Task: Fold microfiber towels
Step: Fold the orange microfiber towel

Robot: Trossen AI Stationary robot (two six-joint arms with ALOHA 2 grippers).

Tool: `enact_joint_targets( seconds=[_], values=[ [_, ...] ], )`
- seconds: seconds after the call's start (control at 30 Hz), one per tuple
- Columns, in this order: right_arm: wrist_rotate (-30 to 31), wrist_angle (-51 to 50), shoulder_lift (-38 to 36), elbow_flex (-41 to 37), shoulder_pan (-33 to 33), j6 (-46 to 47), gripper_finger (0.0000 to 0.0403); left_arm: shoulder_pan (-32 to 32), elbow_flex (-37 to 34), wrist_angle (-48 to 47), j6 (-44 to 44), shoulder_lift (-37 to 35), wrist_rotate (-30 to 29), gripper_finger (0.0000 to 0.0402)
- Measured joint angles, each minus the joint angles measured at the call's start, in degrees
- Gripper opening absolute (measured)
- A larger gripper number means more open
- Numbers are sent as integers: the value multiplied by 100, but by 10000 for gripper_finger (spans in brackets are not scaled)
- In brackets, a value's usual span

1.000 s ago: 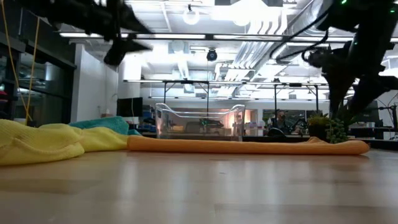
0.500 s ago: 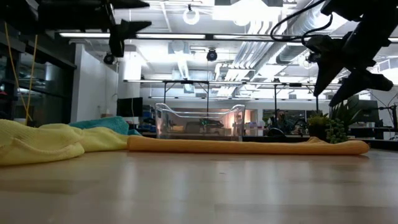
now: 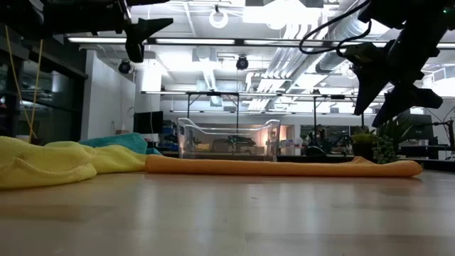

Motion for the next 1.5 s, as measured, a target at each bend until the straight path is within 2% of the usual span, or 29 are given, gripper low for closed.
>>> enact_joint_targets(
  seconds=[0.3,0.47,0.7,0.9,1.07,1.23,1.5],
  values=[
    [198,-449,506,642,-2,-216,202,0,0,-22,2,0,0,181],
    [150,-459,655,711,-2,-195,202,0,0,-22,2,0,0,181],
    [81,-474,685,711,-4,162,202,9,0,-35,2,2,0,181],
    [98,-972,815,713,-124,729,202,9,0,-42,2,2,-2,181],
    [7,-899,1263,715,-340,798,202,9,0,-63,2,2,-7,181],
    [-59,-1038,2016,715,-436,756,202,9,2,-68,2,2,-9,181],
    [-131,-672,2982,715,-463,756,202,9,2,-66,63,2,-22,181]
  ],
)
